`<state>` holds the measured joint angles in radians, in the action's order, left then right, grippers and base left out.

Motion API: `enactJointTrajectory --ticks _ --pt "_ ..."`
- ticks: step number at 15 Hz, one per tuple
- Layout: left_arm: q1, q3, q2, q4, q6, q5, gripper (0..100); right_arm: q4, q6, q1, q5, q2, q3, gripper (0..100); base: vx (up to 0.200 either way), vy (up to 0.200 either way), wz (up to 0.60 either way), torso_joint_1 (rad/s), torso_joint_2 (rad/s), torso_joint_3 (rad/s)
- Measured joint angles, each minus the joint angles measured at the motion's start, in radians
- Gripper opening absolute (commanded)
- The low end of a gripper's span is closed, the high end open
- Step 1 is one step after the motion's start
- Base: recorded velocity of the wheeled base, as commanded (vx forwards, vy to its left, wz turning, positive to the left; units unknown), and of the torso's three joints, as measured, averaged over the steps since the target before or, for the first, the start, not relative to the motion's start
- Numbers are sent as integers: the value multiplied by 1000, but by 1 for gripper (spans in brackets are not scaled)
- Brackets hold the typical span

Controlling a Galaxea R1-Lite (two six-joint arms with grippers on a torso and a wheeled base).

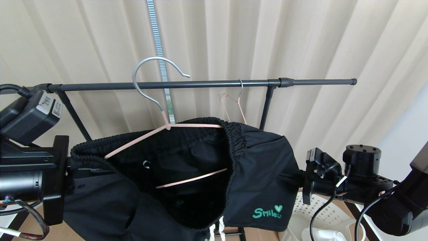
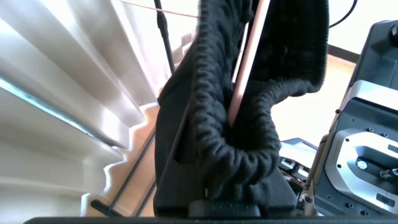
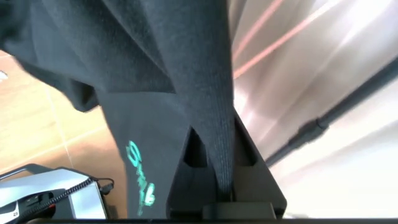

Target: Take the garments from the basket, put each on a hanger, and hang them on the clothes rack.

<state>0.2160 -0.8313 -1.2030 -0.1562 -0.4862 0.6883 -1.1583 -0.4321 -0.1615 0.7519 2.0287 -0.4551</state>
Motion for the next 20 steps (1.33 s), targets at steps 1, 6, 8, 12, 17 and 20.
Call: enactJointTrajectory --ticks 1,6,8,12,17,20 --pt "-1 0 2 1 16 0 0 1 0 -3 -29 2 0 0 0 0 0 0 0 0" --pt "-1 1 0 1 34 0 0 -6 10 -24 -62 0 9 100 0 0 0 0 0 0" --pt "-1 1 -3 3 52 -1 0 -2 17 -35 -62 -22 17 100 0 0 0 0 0 0" --pt "-50 0 -29 4 63 -30 0 -25 64 -68 -69 -90 26 100 0 0 0 0 0 0" --pt "-92 23 -87 4 55 -139 0 -28 287 -153 -257 -222 -2 100 0 0 0 0 0 0" --pt "-97 49 -128 5 42 -224 0 -27 302 -194 -305 -260 -16 100 0 0 0 0 0 0"
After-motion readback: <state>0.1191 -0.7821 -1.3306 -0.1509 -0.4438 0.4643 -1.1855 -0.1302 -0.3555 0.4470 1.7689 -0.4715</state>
